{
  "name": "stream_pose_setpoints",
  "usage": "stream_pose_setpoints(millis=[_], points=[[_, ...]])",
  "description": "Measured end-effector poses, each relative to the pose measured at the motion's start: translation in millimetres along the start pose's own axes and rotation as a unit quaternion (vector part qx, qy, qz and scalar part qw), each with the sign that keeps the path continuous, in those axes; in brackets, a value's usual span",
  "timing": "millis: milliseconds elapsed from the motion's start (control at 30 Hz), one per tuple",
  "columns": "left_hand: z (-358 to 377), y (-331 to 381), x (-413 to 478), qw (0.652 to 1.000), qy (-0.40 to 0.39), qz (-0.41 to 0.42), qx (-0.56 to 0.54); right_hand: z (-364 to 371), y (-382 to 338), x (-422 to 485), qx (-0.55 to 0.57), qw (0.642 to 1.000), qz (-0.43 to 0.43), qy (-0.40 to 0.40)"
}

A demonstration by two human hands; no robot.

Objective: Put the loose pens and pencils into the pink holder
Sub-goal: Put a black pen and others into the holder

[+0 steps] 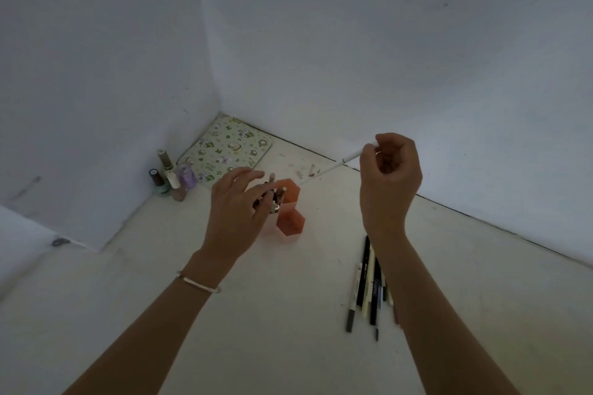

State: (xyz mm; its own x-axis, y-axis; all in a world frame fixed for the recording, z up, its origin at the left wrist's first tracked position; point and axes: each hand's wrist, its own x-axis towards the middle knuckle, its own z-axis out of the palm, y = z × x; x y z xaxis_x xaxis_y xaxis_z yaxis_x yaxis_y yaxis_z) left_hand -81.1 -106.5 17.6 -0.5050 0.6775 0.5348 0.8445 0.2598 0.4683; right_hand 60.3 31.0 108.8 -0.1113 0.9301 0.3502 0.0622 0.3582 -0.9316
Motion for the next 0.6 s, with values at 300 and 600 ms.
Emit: stream_pose_setpoints(millis=[300,600], points=[[-18.3,-11.6,9.7,0.972,0.124,-0.153,-0.13,28.1,13.1,-27.0,-0.05,0.99,-0.087,-0.102],[-15.7,-11.6,4.6,0.964,0.126,-0.183,-0.149,40.2,15.1,-28.6,-0.149,0.955,-0.204,-0.155]])
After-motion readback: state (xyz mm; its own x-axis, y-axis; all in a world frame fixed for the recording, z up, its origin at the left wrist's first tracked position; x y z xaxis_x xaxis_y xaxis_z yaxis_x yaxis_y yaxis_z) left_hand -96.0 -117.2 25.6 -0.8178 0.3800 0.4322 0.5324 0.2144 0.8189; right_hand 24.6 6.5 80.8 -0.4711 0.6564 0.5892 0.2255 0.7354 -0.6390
